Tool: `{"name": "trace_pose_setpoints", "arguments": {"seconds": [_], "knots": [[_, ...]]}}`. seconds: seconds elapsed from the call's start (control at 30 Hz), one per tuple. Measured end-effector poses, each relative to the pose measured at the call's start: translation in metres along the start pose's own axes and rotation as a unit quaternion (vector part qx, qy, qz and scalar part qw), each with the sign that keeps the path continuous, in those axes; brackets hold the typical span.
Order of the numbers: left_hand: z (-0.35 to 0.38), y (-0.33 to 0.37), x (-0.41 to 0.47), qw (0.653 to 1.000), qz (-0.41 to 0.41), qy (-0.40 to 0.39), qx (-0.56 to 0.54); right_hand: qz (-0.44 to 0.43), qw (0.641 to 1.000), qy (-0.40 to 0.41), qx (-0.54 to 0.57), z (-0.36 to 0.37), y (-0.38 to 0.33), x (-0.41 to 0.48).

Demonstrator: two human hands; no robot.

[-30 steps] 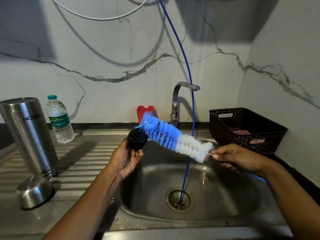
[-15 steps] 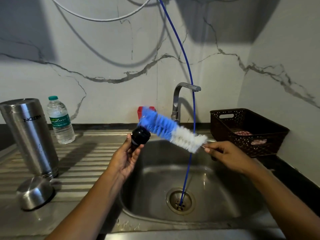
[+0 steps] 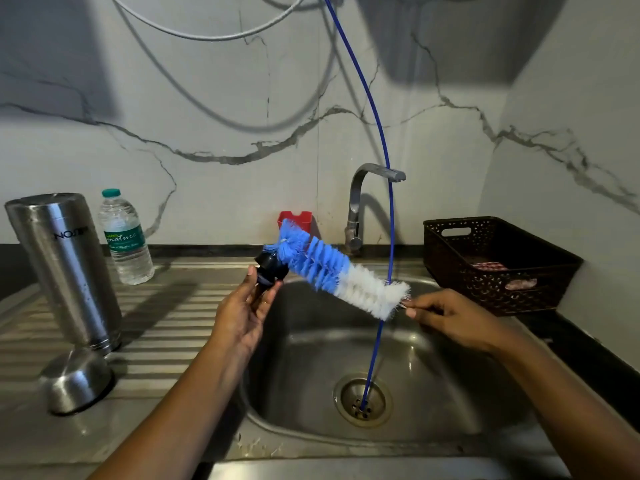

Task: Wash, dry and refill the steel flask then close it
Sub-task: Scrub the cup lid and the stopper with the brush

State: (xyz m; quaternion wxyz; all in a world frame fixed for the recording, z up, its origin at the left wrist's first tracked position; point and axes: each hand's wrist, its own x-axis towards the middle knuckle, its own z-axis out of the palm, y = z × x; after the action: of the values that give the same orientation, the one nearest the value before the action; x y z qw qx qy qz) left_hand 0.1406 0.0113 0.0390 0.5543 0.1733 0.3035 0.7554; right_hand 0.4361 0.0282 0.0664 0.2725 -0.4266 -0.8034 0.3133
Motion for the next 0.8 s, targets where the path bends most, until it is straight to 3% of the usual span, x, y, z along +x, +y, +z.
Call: {"name": "trace_pose_setpoints", "arguments": {"seconds": [0.57,0.7,0.8], "knots": [[-0.002,-0.004,0.002,0.999,0.035,-0.01,0.025,0.016,1.0,-0.004,0.017,0.0,0.005,0.002],[0.002,-0.014,0.001,0.997,0.055,-0.021,0.055,-0.014,0.999,0.036,-0.031,0.011,0.001,0.007],[0.002,-0.008,0.001,0.996,0.086,0.022,0.033,-0.02,0.994,0.059,-0.09,-0.003,-0.001,0.002]]}}
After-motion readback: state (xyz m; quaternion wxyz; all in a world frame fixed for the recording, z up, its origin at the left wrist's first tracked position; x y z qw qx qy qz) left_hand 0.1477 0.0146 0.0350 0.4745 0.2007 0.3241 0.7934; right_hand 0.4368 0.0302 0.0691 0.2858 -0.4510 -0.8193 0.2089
